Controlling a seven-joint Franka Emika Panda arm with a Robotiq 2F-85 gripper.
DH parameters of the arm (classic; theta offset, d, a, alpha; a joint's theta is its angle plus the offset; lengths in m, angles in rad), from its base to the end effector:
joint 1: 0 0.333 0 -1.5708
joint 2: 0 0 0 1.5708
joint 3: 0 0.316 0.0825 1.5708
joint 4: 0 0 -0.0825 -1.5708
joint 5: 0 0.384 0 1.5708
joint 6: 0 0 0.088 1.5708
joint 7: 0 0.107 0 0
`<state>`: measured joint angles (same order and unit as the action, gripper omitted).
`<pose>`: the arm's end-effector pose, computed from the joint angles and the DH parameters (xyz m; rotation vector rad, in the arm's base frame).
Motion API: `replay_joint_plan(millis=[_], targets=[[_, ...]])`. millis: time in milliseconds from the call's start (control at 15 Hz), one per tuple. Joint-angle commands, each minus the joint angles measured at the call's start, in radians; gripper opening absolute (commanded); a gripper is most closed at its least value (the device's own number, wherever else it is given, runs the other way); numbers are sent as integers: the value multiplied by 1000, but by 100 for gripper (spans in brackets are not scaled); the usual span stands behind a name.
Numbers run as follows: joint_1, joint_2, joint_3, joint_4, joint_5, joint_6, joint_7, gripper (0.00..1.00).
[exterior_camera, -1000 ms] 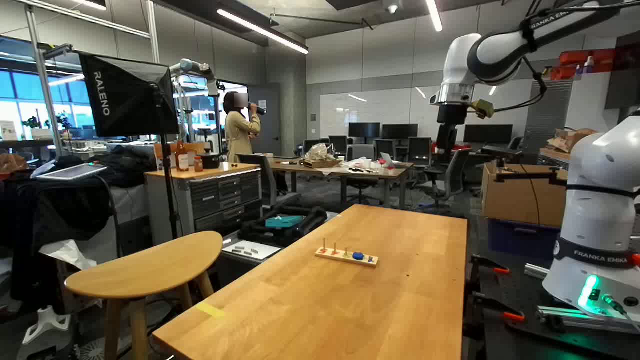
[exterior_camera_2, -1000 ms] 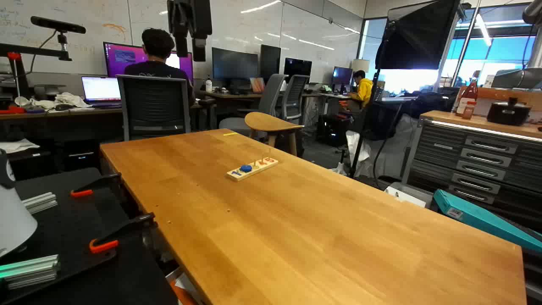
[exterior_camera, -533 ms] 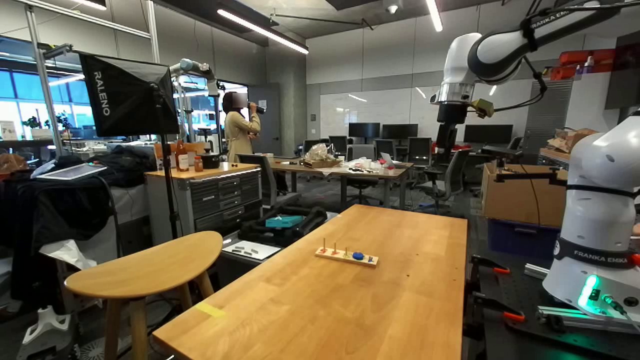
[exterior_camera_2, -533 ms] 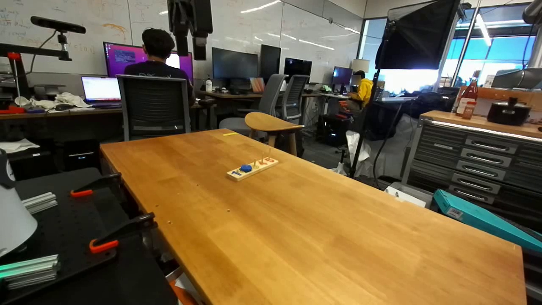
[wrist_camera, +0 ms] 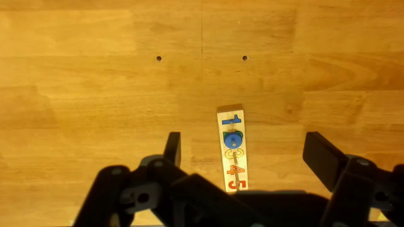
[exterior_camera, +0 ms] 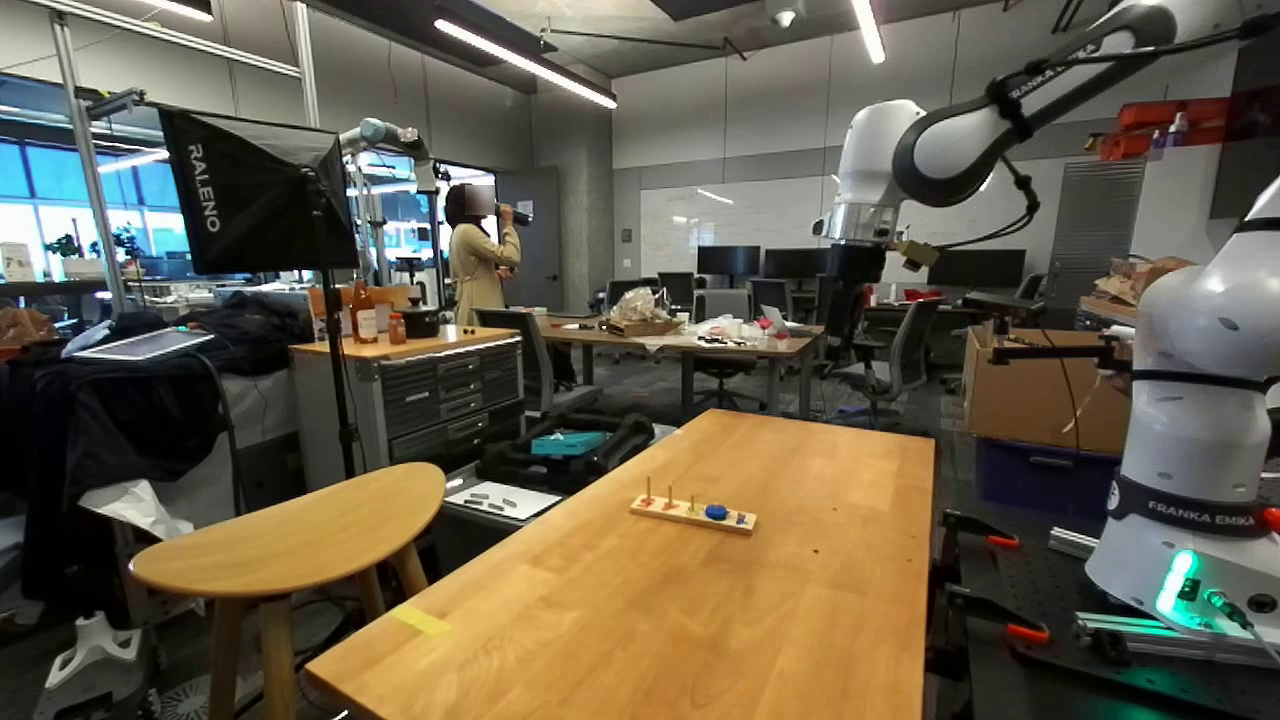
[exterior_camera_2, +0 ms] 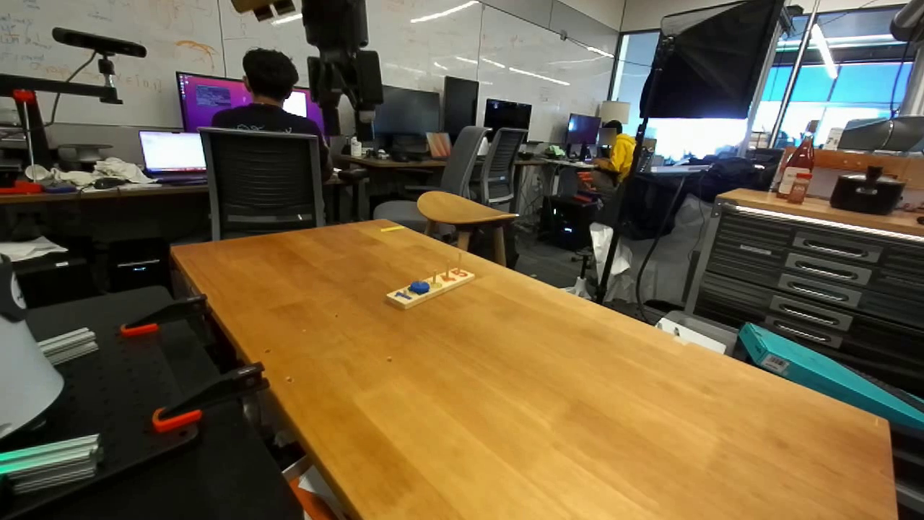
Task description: Remove the blue ring from the wooden platform
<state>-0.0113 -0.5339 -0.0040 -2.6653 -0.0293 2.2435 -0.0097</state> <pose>0.3787 -0.0066 0.4162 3.1134 0.0184 0.1743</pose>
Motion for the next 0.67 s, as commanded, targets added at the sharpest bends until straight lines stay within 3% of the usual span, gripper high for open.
replay_joint_plan(millis=[0,200,600], targets=[[7,256,68,121,-22,112,91,100],[2,444,95,228,-59,153,147,100],[31,792,65,482,-88,148,168,100]])
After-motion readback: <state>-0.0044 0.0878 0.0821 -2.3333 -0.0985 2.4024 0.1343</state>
